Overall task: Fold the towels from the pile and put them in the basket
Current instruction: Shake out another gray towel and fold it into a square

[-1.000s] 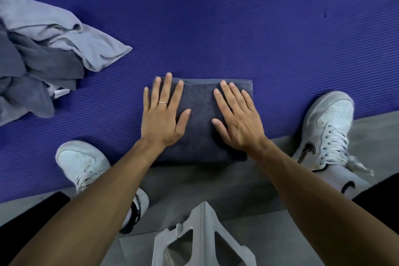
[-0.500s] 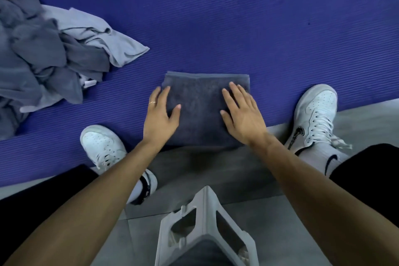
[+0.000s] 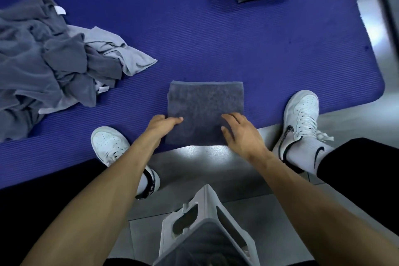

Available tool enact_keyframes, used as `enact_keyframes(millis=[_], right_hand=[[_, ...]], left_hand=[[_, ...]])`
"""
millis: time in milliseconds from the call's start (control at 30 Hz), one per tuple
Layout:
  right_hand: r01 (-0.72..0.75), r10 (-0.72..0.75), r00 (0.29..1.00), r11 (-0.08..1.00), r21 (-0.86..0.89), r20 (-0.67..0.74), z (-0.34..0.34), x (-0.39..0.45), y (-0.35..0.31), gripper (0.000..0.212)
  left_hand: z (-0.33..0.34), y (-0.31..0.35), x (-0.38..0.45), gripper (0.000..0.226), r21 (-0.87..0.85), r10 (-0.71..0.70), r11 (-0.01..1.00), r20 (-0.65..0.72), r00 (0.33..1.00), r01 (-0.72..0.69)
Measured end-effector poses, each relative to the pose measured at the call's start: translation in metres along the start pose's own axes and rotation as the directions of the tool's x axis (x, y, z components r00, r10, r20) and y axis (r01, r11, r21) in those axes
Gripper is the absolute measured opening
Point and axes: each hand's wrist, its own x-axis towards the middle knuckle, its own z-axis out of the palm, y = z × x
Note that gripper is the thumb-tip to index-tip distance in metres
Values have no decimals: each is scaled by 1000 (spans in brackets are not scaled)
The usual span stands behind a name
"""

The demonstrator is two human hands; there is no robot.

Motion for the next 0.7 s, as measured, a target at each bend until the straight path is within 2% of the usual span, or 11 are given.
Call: enact_keyframes(millis=[133, 200, 333, 433, 567, 633, 700], right_hand=[[15, -12, 999, 997, 75, -40, -8, -13, -1, 40], [15, -12, 1000, 993, 114, -29, -14, -17, -3, 51], [71, -61, 996, 984, 165, -62, -25, -22, -19, 73], [88, -47, 984, 968, 236, -175, -35, -22, -35, 54], [124, -50, 976, 929, 348, -213, -66, -13, -50, 21], [185, -105, 967, 917, 354, -234, -89, -7, -56, 16], [244, -181, 961, 910, 334, -209, -116, -3, -66, 18]], left_hand=[[1, 15, -27, 25, -13, 111, 994, 10, 994, -110], [4, 27, -46, 26, -101, 149, 984, -10, 989, -149], [3, 57, -84, 32, -290, 187, 943, 53, 981, -164], [-5, 77, -113, 29, -357, 221, 917, 80, 972, -179], [-20, 88, -140, 16, -354, 236, 912, 42, 971, -206], [-32, 90, -150, 10, -390, 213, 898, -18, 977, -203], [-41, 91, -161, 23, -419, 223, 876, -90, 971, -240]])
